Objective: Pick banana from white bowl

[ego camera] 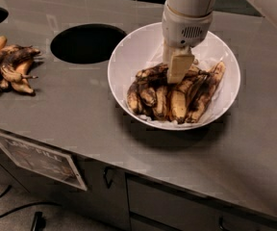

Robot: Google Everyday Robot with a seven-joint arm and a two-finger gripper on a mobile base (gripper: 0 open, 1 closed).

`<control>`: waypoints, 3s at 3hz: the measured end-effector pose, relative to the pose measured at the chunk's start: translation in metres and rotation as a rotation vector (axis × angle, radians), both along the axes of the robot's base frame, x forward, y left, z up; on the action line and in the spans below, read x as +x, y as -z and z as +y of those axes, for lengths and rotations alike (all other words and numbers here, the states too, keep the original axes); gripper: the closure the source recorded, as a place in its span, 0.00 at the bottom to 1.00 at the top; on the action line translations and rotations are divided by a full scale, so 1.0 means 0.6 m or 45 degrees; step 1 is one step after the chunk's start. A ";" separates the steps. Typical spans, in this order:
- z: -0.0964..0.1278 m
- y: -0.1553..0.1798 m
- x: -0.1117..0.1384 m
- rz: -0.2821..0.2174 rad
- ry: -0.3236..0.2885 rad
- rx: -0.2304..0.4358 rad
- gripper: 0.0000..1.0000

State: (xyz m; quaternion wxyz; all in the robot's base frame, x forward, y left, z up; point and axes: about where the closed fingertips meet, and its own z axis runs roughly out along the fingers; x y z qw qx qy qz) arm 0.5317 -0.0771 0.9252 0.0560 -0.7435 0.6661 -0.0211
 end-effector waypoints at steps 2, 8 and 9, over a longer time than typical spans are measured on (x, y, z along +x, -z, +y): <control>0.007 -0.003 0.000 -0.001 -0.008 0.002 0.65; 0.029 0.005 0.010 -0.013 -0.030 0.024 1.00; 0.032 -0.029 0.001 -0.076 -0.023 0.033 1.00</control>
Offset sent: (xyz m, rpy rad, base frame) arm -0.0182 -0.0056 0.0027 -0.0443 0.0702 0.0079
